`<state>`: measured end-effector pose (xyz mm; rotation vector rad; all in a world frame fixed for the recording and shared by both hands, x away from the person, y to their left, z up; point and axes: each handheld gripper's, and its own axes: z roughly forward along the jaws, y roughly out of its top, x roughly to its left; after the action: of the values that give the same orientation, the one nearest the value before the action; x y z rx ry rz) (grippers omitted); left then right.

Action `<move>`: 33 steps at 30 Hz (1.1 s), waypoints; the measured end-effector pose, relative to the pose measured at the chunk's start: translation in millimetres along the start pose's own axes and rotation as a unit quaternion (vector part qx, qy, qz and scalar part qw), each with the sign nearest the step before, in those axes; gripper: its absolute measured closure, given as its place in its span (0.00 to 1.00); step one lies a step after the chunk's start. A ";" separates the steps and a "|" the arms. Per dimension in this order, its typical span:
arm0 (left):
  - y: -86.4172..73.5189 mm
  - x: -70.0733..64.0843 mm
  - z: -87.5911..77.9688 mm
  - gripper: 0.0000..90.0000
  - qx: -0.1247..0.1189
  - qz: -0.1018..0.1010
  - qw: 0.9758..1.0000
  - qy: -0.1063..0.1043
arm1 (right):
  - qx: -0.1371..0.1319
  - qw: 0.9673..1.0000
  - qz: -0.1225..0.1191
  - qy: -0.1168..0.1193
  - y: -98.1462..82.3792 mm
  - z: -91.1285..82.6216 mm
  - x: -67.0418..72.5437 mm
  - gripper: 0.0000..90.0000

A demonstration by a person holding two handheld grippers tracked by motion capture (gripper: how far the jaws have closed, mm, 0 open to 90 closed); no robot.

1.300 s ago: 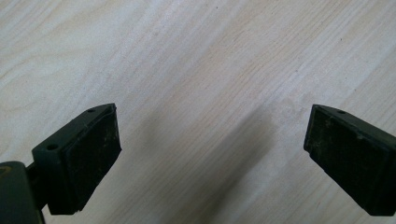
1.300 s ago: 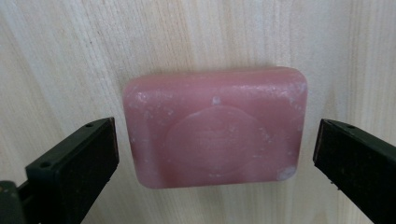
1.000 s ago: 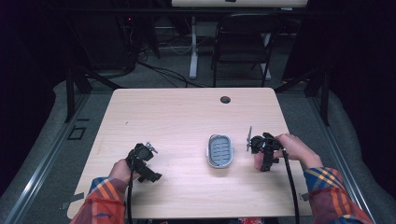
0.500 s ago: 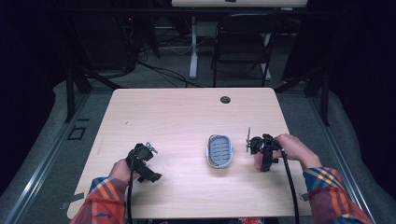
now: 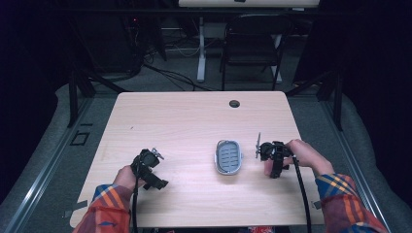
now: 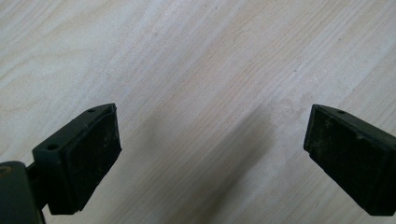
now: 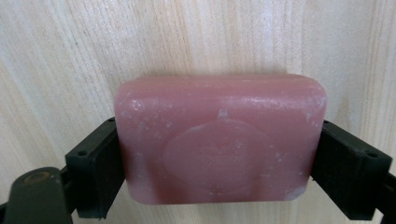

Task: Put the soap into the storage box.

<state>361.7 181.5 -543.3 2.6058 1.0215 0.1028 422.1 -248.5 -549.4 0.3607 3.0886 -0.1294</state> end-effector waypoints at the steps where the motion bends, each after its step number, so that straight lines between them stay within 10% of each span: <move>1: 0.0 0.0 0.0 0.04 0.000 0.000 1.000 0.000 | 0.000 1.000 0.000 0.000 0.0 0.0 0.0 0.14; 33: -0.2 -0.1 -0.5 0.04 0.000 0.000 1.000 0.002 | -0.022 1.000 -0.017 -0.011 11.5 -25.3 6.2 0.14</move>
<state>361.3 181.7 -542.8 2.6074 1.0214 0.1069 418.2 -233.7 -525.4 0.3032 3.0715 -0.0642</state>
